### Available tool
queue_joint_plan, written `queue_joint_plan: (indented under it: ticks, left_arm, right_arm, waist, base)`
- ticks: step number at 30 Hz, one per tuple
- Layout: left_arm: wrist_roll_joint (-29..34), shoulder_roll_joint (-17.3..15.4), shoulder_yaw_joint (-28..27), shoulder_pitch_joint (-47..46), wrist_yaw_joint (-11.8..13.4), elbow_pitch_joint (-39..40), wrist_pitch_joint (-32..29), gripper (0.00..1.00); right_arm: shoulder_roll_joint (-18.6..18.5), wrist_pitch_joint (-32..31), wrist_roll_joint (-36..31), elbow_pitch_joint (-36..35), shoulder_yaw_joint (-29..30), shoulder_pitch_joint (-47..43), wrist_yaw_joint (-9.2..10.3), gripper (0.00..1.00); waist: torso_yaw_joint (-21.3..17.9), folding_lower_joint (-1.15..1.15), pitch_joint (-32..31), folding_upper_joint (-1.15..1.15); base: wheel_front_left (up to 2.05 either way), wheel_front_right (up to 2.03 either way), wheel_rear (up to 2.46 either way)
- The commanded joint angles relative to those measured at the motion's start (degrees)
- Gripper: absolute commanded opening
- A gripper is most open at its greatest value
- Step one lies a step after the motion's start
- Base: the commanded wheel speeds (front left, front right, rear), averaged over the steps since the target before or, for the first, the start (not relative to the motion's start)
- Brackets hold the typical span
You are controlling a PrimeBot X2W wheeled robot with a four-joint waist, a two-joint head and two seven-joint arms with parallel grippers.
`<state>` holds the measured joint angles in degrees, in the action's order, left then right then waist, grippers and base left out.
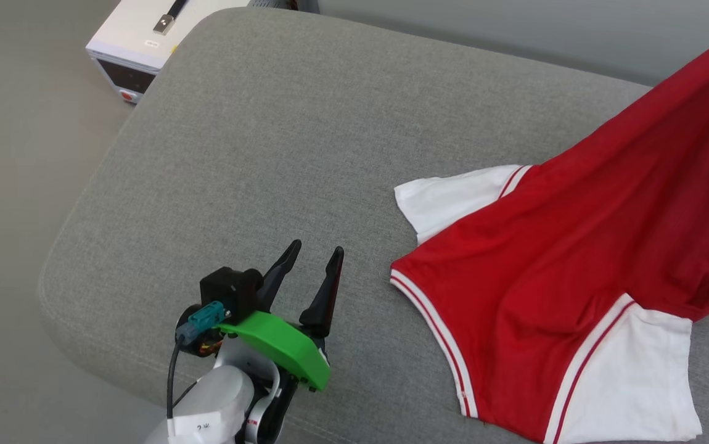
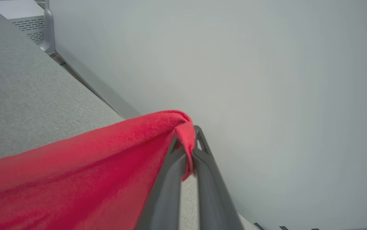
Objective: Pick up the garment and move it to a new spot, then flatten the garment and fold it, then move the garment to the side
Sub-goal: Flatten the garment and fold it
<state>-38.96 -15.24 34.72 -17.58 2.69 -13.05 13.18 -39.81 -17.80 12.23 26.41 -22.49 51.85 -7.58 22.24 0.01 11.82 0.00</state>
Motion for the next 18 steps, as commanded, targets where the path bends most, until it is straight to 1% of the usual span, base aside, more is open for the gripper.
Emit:
queue_joint_plan:
  ticks: [1, 4, 8, 9, 10, 11, 14, 18]
  left_arm:
    - [-0.05, 0.63, -0.12, -1.47, -0.47, -0.23, 0.55, 1.00]
    - [0.06, 1.57, -0.32, -2.60, -0.94, -0.70, 0.90, 1.00]
    - [0.27, 2.61, -0.66, -3.67, -1.56, -1.66, 1.27, 1.00]
    - [0.33, 2.80, -0.77, -3.82, -1.68, -1.88, 1.33, 1.00]
    - [0.40, 3.01, -0.92, -3.96, -1.81, -2.14, 1.41, 1.00]
    - [0.46, 3.15, -1.05, -4.03, -1.90, -2.34, 1.46, 1.00]
    - [0.68, 3.45, -1.53, -4.21, -2.15, -3.14, 1.59, 1.00]
    - [0.86, 3.28, -2.17, -4.36, -2.40, -3.96, 1.67, 1.00]
  right_arm:
    - [0.04, 1.09, -1.11, 1.46, -1.53, 2.82, 0.09, 0.00]
    - [0.70, 3.42, -2.98, 5.89, -4.70, 8.95, 0.09, 0.00]
    - [2.07, 4.94, -4.20, 13.05, -8.27, 13.39, 0.09, 0.00]
    - [2.42, 5.28, -4.25, 14.55, -8.81, 13.95, 0.09, 0.14]
    - [2.84, 5.86, -4.33, 16.33, -9.25, 14.48, 0.09, 0.62]
    - [3.24, 6.05, -4.20, 17.84, -9.38, 14.69, 0.09, 1.00]
    - [4.71, 7.55, -3.84, 22.00, -10.25, 14.72, 0.09, 1.00]
    - [6.30, 10.28, -2.87, 25.71, -11.26, 13.90, 0.09, 1.00]
  waist:
    - [2.18, -0.01, 2.97, 0.00]
    - [3.36, -0.01, 5.11, 0.00]
    - [4.35, -0.01, 6.81, 0.00]
    - [4.43, -0.01, 6.99, 0.00]
    - [4.48, -0.01, 7.15, 0.00]
    - [4.45, -0.01, 7.22, 0.00]
    - [3.92, -0.01, 6.99, 0.00]
    - [2.41, -0.01, 5.50, 0.00]
  base:
    - [0.00, 0.00, 0.00]
    - [0.00, 0.00, 0.00]
    - [0.00, 0.00, 0.00]
    - [0.00, 0.00, 0.00]
    - [0.00, 0.00, 0.00]
    - [0.00, 0.00, 0.00]
    - [0.00, 0.00, 0.00]
    - [0.00, 0.00, 0.00]
